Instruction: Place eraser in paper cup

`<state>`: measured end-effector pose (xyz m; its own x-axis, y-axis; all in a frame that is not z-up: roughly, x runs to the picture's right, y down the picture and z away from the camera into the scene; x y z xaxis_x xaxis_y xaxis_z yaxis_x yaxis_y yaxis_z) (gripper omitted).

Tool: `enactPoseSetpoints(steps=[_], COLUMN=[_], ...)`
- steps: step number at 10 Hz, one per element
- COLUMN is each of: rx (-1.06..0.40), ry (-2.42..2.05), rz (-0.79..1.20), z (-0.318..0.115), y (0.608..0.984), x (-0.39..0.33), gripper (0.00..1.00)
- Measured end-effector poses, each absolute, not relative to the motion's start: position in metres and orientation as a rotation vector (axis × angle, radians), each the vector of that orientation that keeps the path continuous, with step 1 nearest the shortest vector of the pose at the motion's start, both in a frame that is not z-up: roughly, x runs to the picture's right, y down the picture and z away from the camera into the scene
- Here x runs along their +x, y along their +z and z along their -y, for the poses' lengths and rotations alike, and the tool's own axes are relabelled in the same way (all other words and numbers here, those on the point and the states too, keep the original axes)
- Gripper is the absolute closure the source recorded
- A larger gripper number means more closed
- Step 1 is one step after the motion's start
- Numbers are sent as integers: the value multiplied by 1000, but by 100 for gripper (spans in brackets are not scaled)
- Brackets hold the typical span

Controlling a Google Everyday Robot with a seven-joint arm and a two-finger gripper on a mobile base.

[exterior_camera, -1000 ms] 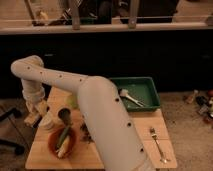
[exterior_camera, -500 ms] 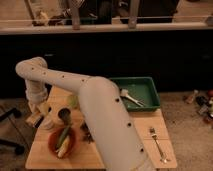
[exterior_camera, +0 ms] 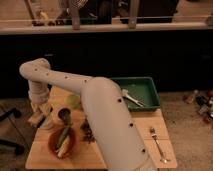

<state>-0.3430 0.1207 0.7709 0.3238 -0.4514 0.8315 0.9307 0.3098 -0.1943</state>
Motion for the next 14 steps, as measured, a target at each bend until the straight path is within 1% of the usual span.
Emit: enactPoseSetpoints(steps=[1, 4, 6, 7, 8, 9, 10, 14], rx=[-773, -773, -776, -777, -782, -784, -786, -789], ry=[-1029, -1022, -1020, -1017, -1018, -1020, -1022, -1023], rz=[747, 740, 739, 739, 739, 741, 743, 752], z=[-121, -121, -121, -121, -122, -122, -122, -122], y=[772, 773, 774, 775, 776, 777, 777, 777], x=[-342, -341, -341, -341, -342, -342, -343, -344], gripper=[95, 69, 47, 38, 26, 21, 20, 20])
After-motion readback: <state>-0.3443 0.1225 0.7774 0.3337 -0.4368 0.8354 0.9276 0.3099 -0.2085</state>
